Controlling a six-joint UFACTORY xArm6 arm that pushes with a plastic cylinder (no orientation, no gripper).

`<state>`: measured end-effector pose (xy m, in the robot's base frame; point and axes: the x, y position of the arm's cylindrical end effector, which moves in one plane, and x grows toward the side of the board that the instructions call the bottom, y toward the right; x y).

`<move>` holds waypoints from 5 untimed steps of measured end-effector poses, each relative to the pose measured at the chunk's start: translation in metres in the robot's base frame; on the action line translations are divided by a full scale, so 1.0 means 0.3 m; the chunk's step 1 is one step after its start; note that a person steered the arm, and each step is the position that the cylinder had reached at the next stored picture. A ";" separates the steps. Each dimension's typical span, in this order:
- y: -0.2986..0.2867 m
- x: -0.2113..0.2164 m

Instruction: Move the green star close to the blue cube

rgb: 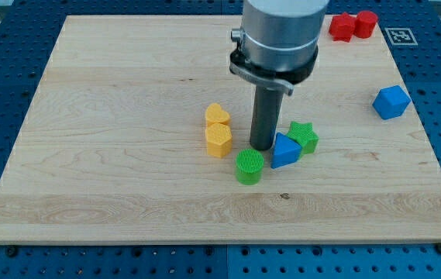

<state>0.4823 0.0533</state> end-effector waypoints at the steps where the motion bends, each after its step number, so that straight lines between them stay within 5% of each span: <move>1: 0.001 -0.019; 5: 0.193 0.064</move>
<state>0.5014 0.1111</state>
